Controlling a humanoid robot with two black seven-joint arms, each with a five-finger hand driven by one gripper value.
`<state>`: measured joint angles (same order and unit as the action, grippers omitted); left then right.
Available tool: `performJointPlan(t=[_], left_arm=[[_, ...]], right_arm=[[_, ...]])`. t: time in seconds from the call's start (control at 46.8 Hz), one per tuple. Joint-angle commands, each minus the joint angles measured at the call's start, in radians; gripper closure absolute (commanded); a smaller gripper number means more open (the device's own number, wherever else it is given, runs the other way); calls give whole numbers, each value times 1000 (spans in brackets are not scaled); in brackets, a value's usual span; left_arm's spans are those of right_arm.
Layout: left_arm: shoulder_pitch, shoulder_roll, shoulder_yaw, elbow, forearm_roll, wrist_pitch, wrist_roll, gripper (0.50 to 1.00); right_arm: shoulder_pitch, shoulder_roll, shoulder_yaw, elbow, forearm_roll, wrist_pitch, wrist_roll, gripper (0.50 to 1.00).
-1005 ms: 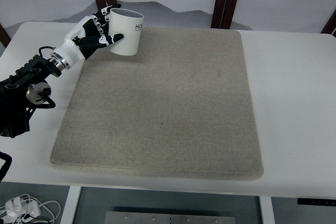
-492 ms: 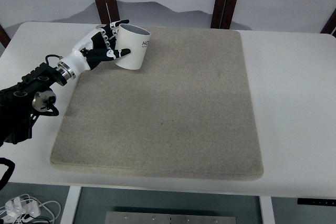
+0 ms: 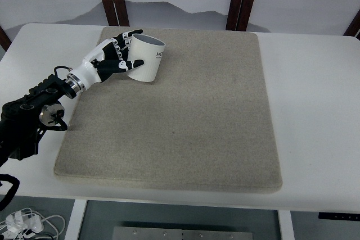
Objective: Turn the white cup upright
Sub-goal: 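Lower the held cup toward the mat with the left hand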
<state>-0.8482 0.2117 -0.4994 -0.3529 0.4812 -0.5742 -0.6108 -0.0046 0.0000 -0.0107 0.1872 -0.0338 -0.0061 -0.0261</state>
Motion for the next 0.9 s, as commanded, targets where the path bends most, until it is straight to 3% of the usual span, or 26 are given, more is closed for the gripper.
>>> performJointPlan(t=[0.0,0.193,0.299,0.492,0.727,0.877], left_arm=[[0,0,4,0,1,0,0,802],[0,2,7,2,1,4,0,701],[0,2,24,2,1,2,0,671],[0,12,32,2,1,2,0,647],[-8,25,39,0,-1,-3,0,581],[-9,26,35,0,-1,-1,0,570]], right_arm=[[0,0,0,0,0,0,0,548],[0,0,0,0,0,0,0,548],[0,0,0,0,0,0,0,548],[0,0,0,0,0,0,0,548],[0,0,0,0,0,0,0,548],[0,0,0,0,0,0,0,548]])
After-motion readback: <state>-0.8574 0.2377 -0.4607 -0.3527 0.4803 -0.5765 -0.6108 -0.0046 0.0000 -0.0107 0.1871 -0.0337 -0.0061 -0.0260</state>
